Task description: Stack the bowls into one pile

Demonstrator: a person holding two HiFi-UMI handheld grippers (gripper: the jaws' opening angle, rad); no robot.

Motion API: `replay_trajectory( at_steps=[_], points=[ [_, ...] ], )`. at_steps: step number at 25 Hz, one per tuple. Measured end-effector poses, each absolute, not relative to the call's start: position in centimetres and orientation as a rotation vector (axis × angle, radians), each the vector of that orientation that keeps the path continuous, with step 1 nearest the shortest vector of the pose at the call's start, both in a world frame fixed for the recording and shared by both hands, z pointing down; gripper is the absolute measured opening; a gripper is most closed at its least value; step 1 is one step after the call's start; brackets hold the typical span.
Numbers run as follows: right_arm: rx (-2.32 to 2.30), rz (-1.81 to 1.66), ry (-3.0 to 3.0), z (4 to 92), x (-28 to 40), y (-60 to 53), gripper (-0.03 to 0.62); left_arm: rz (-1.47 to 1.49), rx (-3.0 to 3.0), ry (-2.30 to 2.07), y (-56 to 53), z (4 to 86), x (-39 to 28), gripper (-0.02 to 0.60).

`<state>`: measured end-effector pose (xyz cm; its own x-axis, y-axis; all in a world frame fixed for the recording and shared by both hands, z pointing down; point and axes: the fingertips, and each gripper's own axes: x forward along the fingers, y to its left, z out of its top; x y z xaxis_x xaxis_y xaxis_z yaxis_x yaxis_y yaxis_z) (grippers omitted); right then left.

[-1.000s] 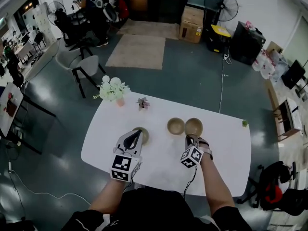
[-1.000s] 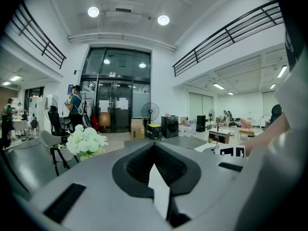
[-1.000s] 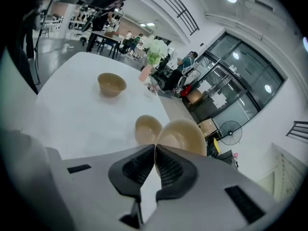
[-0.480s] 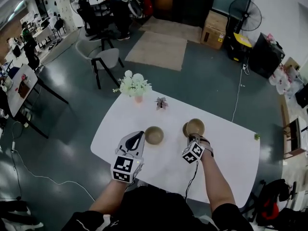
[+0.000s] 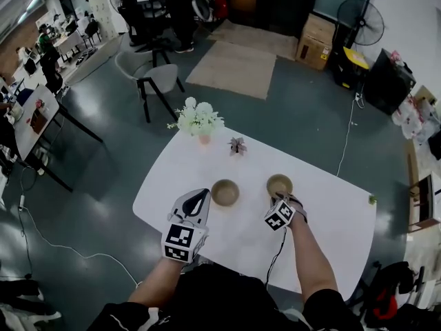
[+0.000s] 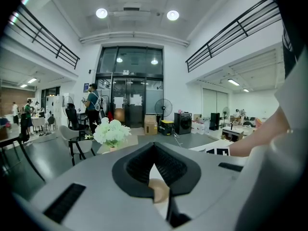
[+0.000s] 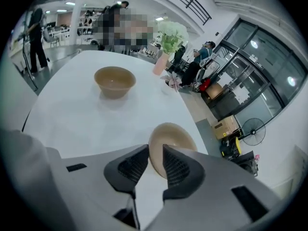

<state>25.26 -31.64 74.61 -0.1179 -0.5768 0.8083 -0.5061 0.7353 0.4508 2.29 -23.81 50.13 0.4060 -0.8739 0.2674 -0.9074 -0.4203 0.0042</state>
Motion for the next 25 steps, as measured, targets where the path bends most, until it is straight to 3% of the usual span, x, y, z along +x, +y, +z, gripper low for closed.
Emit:
replay_trajectory(
  at_steps=[2,8,10,15,20,25],
  points=[
    [0.88,-0.031,-1.799,74.2,25.3,-31.8,0.15,0.339,2.509,-1.595,-23.9,50.2,2.5,0.011],
    [1.201,0.095,-2.031,67.6,25.3,-32.1,0.156,0.327,2.543,-1.557,-24.2,49.5,4.1,0.011],
    [1.399,0.125,-2.115,63.7,26.1,-32.1,0.142,0.316,2.57,-1.529,-24.4,49.2,5.2,0.011],
    [1.884,0.066,-2.183,53.2,29.7,-29.7,0.017,0.287,2.661,-1.435,-24.7,47.8,8.8,0.011],
    [2.162,-0.061,-2.161,45.2,32.7,-25.6,0.017,0.258,2.762,-1.33,-24.5,45.6,12.3,0.011],
    [2.292,-0.025,-2.151,43.3,35.3,-22.8,0.015,0.235,2.837,-1.244,-24.7,44.4,15.1,0.011]
  ],
)
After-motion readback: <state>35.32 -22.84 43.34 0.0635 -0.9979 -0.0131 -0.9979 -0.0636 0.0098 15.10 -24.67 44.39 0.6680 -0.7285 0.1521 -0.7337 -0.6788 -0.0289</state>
